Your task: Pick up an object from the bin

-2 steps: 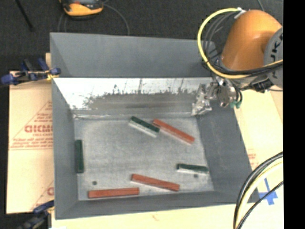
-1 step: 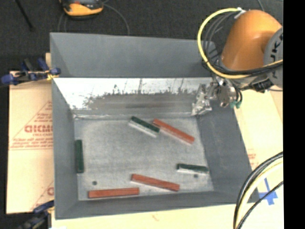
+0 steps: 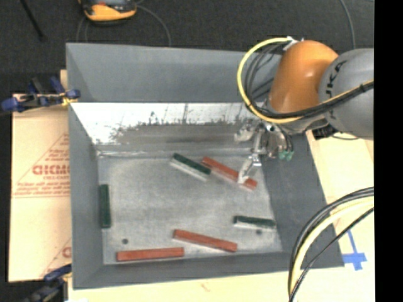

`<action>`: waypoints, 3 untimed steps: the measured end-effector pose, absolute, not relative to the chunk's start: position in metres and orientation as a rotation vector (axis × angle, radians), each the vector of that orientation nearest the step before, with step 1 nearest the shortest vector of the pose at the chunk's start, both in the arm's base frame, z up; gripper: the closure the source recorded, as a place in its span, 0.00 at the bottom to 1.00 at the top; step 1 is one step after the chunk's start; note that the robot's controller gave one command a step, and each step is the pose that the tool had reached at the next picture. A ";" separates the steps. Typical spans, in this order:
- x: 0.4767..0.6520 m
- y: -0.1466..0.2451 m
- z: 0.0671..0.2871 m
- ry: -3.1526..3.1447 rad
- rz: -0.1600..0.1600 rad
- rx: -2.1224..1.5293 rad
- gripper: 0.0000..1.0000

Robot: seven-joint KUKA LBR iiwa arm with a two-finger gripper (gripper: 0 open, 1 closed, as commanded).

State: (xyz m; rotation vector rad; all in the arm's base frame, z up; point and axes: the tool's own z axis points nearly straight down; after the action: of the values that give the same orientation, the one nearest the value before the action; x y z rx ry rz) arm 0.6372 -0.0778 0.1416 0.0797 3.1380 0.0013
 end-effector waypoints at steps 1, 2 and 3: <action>0.637 -0.078 0.142 3.138 0.001 0.079 0.00; 0.621 -0.070 0.081 3.130 0.004 0.267 1.00; 0.621 -0.071 0.081 3.129 0.003 0.266 1.00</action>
Offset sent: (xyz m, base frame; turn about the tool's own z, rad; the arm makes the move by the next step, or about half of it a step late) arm -0.0198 0.0081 -0.0696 0.1219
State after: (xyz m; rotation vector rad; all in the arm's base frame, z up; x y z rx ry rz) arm 0.6215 -0.0705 0.0813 0.2661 3.1288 0.0034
